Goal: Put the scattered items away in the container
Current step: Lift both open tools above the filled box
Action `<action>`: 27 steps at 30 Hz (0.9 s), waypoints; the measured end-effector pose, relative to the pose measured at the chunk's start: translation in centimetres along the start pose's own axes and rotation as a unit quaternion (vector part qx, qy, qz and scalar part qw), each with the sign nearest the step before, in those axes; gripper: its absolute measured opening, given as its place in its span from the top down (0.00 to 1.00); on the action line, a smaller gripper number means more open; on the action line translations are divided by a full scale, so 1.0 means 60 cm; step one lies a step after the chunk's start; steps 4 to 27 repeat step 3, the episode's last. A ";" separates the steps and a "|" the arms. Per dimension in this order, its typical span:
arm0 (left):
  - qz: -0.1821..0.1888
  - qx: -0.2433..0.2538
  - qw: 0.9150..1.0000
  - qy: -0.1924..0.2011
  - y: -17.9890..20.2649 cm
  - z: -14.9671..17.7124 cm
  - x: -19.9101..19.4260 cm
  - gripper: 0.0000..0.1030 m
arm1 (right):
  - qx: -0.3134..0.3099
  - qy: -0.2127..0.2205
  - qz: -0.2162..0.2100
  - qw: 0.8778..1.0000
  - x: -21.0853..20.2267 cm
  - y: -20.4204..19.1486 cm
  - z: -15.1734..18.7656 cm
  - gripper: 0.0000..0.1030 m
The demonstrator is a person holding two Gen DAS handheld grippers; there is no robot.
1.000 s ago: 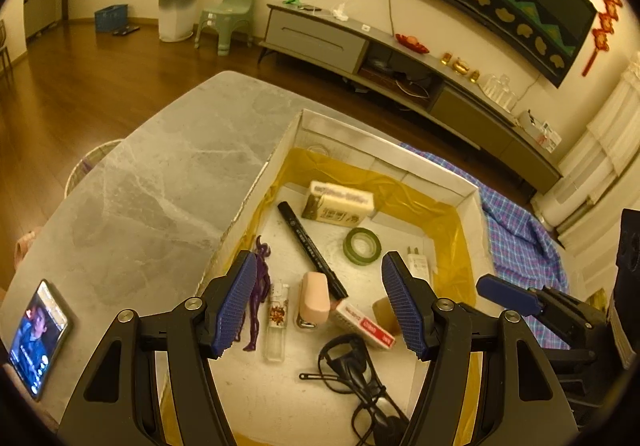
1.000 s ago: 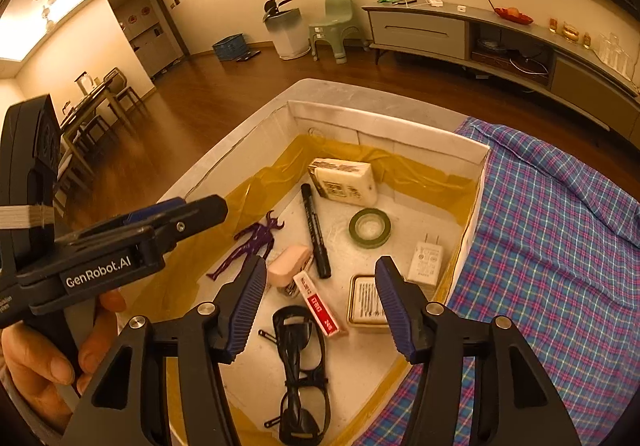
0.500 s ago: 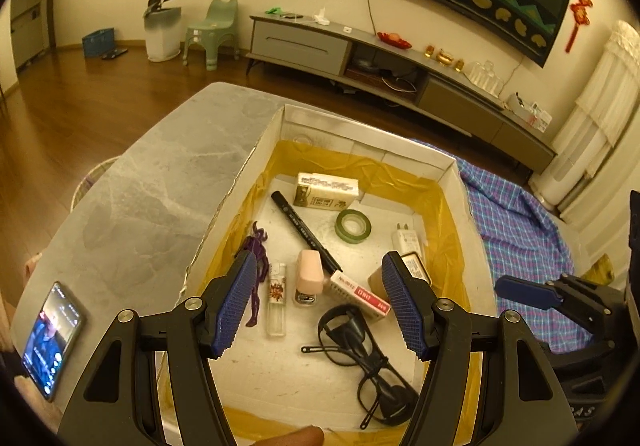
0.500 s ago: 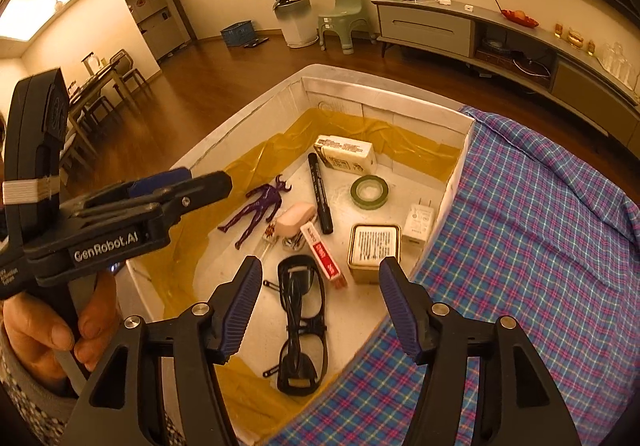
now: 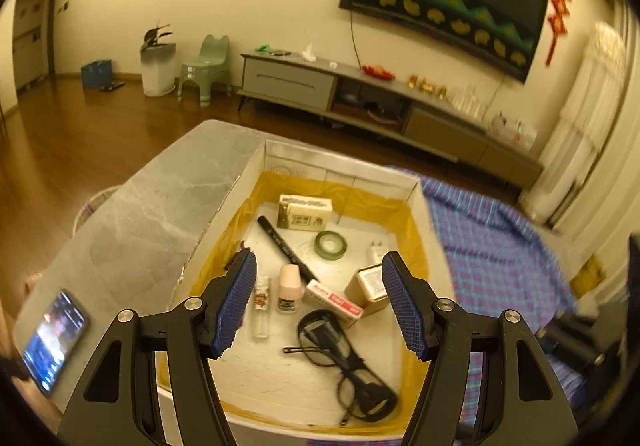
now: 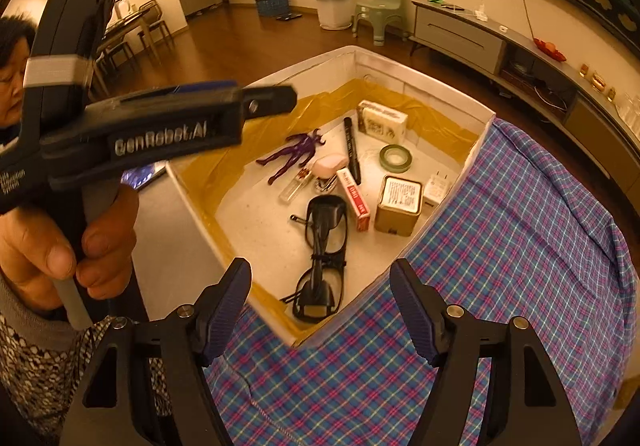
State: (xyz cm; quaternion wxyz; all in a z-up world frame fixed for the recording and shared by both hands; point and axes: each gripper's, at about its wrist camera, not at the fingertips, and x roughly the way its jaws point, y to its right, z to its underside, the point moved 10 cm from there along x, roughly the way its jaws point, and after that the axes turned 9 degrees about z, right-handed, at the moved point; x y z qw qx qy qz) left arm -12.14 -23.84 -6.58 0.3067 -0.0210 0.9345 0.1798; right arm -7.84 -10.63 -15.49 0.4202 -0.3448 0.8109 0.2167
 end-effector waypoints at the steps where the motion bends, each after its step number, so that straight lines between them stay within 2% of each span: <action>1: -0.002 -0.002 1.000 0.001 0.000 0.002 -0.004 0.34 | -0.003 -0.001 -0.001 1.000 -0.002 -0.004 0.003 0.29; 27: -0.004 0.000 1.000 -0.001 0.004 0.008 -0.009 0.34 | -0.009 0.000 -0.005 1.000 -0.009 -0.015 0.008 0.29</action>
